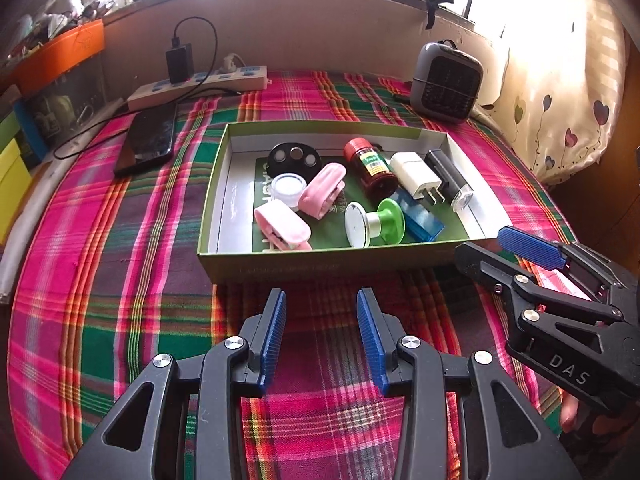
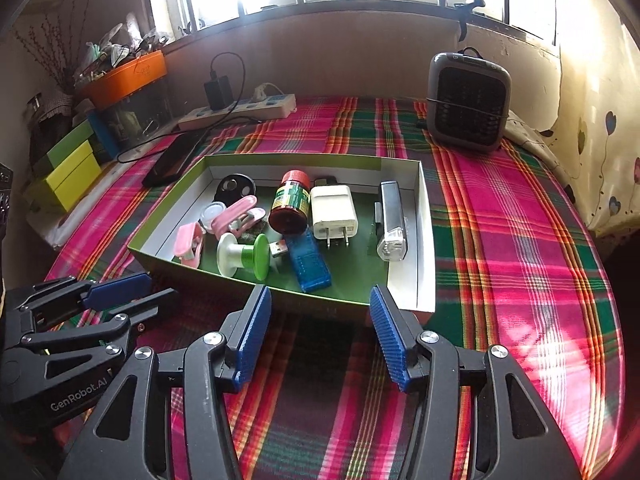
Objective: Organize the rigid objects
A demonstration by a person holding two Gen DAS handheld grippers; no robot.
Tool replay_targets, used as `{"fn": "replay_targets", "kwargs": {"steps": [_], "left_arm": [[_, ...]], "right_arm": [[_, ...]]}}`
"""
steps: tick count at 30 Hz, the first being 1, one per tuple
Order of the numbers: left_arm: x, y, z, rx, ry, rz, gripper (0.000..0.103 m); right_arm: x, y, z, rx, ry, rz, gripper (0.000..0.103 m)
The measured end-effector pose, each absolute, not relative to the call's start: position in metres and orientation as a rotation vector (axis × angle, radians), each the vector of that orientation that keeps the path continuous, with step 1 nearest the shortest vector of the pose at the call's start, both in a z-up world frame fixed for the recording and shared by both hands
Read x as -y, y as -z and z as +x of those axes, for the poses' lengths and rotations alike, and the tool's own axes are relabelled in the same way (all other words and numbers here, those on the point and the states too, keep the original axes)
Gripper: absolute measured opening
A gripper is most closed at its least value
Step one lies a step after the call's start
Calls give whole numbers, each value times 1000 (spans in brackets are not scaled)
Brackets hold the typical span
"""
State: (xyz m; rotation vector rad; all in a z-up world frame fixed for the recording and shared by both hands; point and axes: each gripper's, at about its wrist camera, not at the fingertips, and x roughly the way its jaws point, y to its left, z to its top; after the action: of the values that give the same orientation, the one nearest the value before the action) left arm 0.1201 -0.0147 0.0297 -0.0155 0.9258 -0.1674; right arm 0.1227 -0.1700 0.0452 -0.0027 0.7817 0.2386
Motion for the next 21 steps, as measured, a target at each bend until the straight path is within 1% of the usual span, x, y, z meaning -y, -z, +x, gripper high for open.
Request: {"fn": "replay_targets", "kwargs": {"steps": [8,17,20,21], "left_arm": [[11,-14,109,-950,137,-12,36],[12,-12,100,-923,112,-4,36],[18,-11,98,-912,97,24,39],[19,-11,98,-908,96,21,43]], "right_arm": [[174,-36,105,-800,-224,37,57],[172,-21,94,-853,-177,12,57],[173,-17,89,-865,-148,4,57],[173,-16,88,-865,-135,-4,57]]}}
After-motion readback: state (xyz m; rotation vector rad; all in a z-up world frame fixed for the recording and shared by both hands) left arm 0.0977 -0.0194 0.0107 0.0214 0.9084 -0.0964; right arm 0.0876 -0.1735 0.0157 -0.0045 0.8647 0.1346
